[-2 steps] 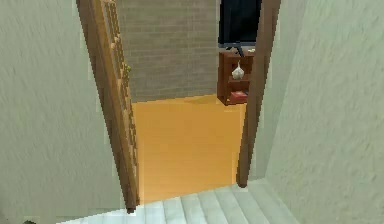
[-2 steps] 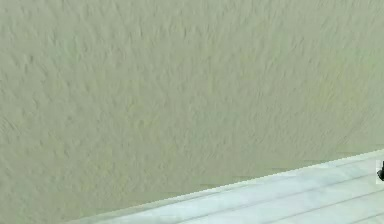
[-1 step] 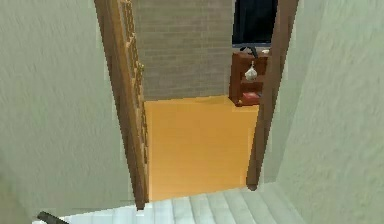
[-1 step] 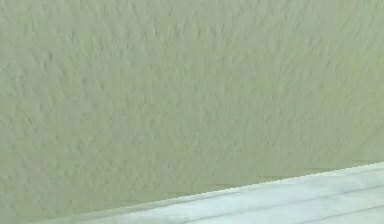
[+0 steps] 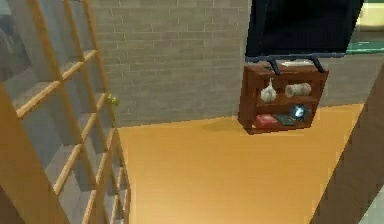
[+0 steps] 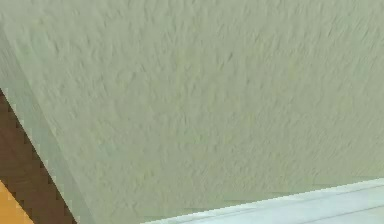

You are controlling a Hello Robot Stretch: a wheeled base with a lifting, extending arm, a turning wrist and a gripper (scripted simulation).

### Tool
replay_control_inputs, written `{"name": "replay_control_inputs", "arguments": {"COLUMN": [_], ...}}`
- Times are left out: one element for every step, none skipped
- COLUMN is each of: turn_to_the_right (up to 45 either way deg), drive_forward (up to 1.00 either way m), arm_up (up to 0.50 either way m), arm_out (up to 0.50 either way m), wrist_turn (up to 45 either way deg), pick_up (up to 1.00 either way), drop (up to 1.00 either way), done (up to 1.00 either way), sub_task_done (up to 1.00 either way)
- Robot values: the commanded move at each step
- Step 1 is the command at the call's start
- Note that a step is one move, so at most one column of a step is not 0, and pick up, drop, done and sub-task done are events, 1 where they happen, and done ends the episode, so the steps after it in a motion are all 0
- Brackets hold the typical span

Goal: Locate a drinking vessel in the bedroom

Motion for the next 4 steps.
{"name": "replay_control_inputs", "arguments": {"turn_to_the_right": [9.0, 0.0, 0.0, 21.0], "drive_forward": [0.00, 0.30, 0.30, 0.00], "arm_up": [0.00, 0.00, 0.00, 0.00], "arm_out": [0.00, 0.00, 0.00, 0.00], "wrist_turn": [0.0, 0.0, 0.0, 0.0], "pick_up": [0.00, 0.00, 0.00, 0.00], "drop": [0.00, 0.00, 0.00, 0.00], "done": [0.00, 0.00, 0.00, 0.00], "sub_task_done": [0.00, 0.00, 0.00, 0.00]}}
